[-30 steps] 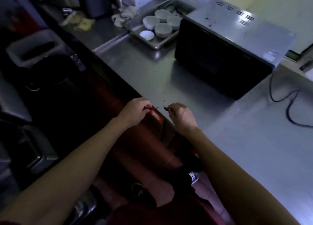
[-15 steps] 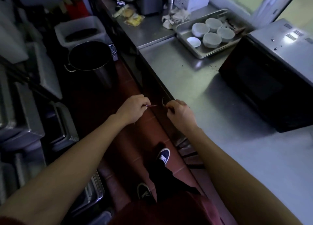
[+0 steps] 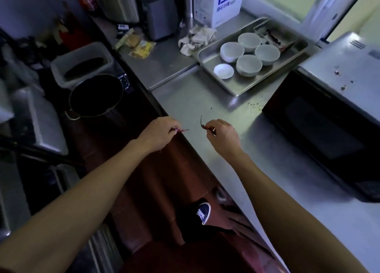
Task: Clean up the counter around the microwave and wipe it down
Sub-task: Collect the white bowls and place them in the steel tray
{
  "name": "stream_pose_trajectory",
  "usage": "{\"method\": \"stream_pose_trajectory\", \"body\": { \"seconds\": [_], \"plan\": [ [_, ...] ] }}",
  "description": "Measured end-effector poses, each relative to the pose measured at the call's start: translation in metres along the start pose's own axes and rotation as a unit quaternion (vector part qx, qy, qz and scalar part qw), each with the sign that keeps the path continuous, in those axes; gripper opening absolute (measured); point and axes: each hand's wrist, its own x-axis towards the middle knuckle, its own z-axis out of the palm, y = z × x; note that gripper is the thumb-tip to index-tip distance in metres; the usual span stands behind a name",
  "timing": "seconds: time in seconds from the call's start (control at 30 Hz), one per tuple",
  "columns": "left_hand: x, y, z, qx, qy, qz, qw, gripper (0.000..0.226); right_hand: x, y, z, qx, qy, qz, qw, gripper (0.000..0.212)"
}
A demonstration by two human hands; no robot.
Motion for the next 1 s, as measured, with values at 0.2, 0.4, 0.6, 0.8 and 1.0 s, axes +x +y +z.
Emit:
{"method": "stream_pose_trajectory", "body": {
  "seconds": [0.2,0.4,0.6,0.8,1.0],
  "plan": [
    [0.08,0.008,-0.017,0.008,-0.007,0.024,1.0,0.014,0.056,0.023,-0.037,0.02,0.047,0.021,0.999,0.022],
    [0.16,0.014,-0.018,0.007,-0.016,0.072,0.997,0.018,0.099,0.053,-0.056,0.039,0.087,0.033,0.995,0.017],
    [0.244,0.006,-0.02,-0.008,-0.032,0.137,0.99,0.021,0.148,0.073,-0.059,0.027,0.106,0.09,0.99,0.016],
    [0.359,-0.031,-0.017,-0.02,-0.089,0.202,0.975,0.023,0.21,0.085,-0.057,0.008,0.151,0.175,0.973,0.019],
    [0.456,-0.037,-0.034,-0.042,-0.123,0.256,0.958,0.018,0.269,0.089,-0.057,0.006,0.177,0.254,0.951,0.02]
  ]
}}
